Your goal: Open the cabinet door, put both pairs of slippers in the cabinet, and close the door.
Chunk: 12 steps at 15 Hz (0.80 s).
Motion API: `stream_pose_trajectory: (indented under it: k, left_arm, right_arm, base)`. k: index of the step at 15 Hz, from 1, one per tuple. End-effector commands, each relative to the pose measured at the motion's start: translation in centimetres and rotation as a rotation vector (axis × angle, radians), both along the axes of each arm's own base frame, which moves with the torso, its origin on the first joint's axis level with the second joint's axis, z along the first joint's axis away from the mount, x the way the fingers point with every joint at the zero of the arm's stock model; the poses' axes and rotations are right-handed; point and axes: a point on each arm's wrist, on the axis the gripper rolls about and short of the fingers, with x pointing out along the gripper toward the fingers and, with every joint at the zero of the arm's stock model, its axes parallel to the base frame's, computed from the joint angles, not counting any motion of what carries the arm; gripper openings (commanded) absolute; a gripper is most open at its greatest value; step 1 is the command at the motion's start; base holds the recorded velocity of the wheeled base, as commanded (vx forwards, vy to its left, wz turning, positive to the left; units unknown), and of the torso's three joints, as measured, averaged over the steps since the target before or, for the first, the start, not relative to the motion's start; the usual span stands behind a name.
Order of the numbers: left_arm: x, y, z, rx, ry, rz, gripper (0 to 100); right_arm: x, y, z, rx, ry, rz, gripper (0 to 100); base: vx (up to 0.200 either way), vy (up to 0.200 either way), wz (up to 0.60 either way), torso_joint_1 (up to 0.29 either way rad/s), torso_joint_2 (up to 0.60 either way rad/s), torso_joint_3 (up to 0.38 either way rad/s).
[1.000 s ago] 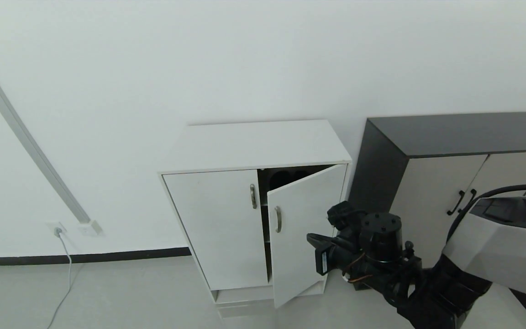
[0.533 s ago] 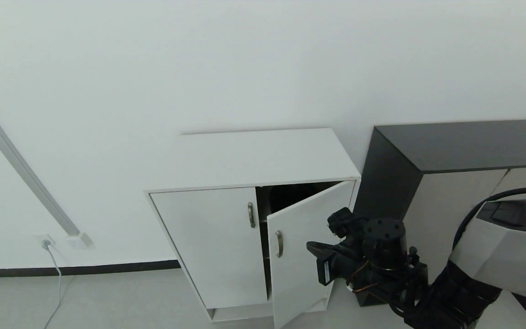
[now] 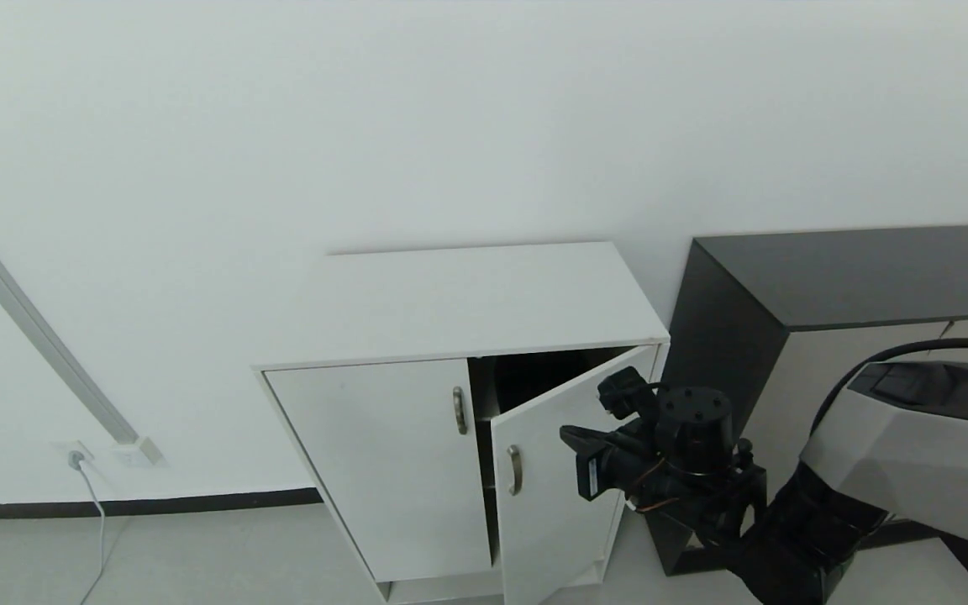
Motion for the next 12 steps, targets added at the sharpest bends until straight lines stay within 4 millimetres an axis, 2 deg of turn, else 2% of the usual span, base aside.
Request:
stream_pose_trajectory:
  k: [1, 6, 12]
  left_arm:
    - [0.0, 0.0, 0.0, -0.001, 0.000, 0.001, 0]
    - [0.0, 0.0, 0.0, -0.001, 0.000, 0.001, 0]
    - [0.0, 0.0, 0.0, -0.001, 0.000, 0.001, 0]
  right_arm:
    - [1.4, 0.3, -0.8, 0.003, -0.006, -0.016, 0]
    - [4.0, 0.3, -1.0, 0.020, -0.027, -0.048, 0]
    - [6.7, 0.7, -2.5, 0.012, -0.016, -0.074, 0]
  base:
    - [0.000, 0.000, 0.00, 0.000, 0.00, 0.000]
    - [0.000, 0.000, 0.00, 0.000, 0.00, 0.000]
    - [0.000, 0.000, 0.00, 0.000, 0.00, 0.000]
